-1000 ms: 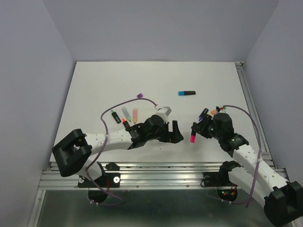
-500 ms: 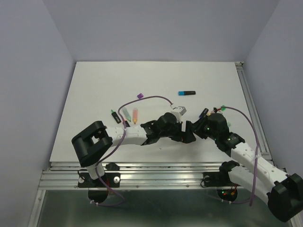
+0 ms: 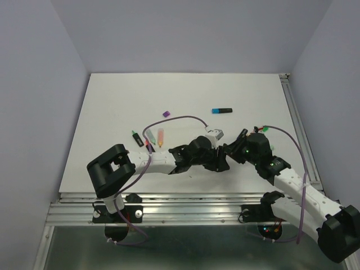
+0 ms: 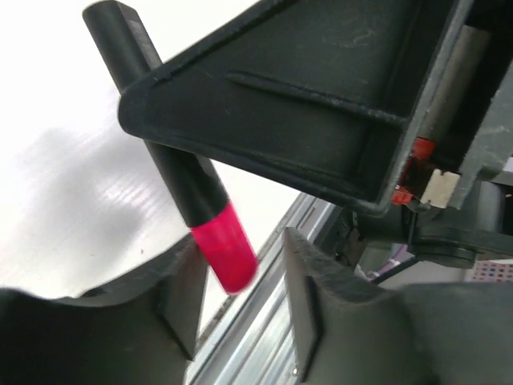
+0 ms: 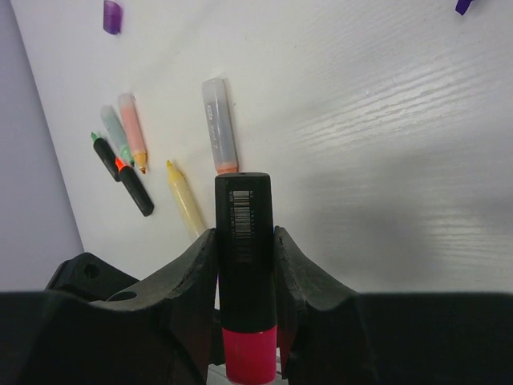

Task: Open the pen caps

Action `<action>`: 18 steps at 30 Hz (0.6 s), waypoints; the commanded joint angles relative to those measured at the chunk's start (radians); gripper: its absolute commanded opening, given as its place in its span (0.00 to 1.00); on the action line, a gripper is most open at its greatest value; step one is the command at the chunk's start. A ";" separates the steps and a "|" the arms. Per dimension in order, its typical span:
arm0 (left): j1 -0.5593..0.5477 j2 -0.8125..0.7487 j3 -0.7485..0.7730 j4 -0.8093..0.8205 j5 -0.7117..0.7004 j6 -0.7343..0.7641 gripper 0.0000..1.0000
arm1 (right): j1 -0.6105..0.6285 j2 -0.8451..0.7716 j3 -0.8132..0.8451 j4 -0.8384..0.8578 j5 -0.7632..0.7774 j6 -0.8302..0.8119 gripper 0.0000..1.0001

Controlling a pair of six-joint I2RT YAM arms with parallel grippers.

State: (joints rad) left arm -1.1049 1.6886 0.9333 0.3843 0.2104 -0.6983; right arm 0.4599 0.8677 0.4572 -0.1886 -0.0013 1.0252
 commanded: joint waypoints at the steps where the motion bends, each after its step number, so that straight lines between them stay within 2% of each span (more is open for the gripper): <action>1: -0.010 -0.004 0.025 0.053 0.024 0.010 0.44 | 0.010 -0.022 0.032 0.063 -0.028 0.009 0.01; 3: -0.012 -0.004 0.025 0.051 0.021 0.005 0.26 | 0.010 -0.033 0.035 0.063 -0.029 0.001 0.01; 4: -0.010 -0.004 0.025 0.051 0.021 0.005 0.25 | 0.010 -0.033 0.035 0.058 -0.031 -0.002 0.01; 7: -0.012 0.005 0.027 0.050 0.024 0.005 0.00 | 0.010 -0.032 0.040 0.049 -0.045 -0.016 0.01; 13: -0.032 -0.026 -0.030 0.050 -0.014 -0.009 0.00 | 0.010 -0.018 0.080 0.037 -0.005 -0.063 0.01; 18: -0.119 -0.154 -0.152 0.048 -0.089 -0.030 0.00 | 0.010 0.075 0.221 -0.043 0.312 -0.077 0.01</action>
State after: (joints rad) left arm -1.1286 1.6653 0.8650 0.4099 0.1265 -0.7231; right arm 0.4713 0.8825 0.5060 -0.2481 0.0307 0.9684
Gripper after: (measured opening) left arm 0.321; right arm 0.349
